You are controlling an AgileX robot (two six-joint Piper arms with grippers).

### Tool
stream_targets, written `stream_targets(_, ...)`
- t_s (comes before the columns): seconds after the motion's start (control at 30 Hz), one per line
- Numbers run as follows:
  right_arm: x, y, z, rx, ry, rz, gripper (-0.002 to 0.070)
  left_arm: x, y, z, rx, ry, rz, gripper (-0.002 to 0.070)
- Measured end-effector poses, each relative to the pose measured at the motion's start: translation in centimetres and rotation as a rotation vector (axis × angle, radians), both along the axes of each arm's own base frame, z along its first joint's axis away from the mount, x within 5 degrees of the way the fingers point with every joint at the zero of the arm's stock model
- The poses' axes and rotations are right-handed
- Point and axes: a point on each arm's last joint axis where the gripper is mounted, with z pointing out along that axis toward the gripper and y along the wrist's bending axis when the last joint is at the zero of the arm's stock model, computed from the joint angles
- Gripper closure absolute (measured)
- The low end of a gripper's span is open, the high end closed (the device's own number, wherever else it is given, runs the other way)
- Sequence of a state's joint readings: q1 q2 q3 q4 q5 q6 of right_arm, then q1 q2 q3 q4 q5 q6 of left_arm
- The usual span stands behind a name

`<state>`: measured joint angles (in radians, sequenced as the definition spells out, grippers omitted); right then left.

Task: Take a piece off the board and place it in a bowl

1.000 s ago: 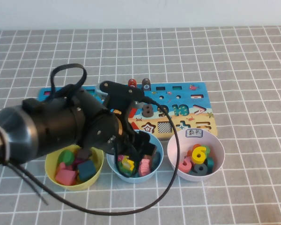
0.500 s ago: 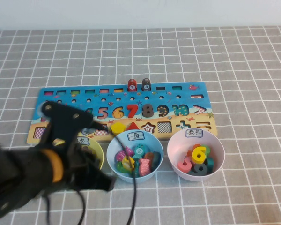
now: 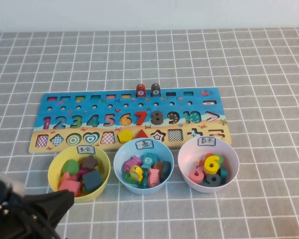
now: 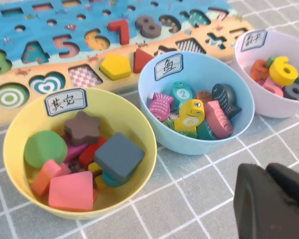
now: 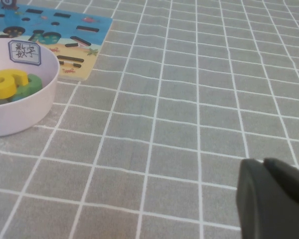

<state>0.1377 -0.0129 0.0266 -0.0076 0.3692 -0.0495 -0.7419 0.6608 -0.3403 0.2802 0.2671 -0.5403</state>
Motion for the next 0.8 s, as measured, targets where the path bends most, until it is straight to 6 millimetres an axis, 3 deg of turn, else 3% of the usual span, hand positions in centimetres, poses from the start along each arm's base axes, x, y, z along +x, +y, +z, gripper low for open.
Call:
stream_targets(0.57, 0.0, 0.0, 0.0, -0.006, -0.001, 0.000, 0.0694, -0.4, 0.5, 0.1, 0.020, -0.051, -0.009, 0.0677)
stream_targets(0.8, 0.0, 0.0, 0.0, -0.006, -0.001, 0.000, 0.0694, -0.6, 0.6, 1.3, -0.004, -0.188, -0.052, 0.0678)
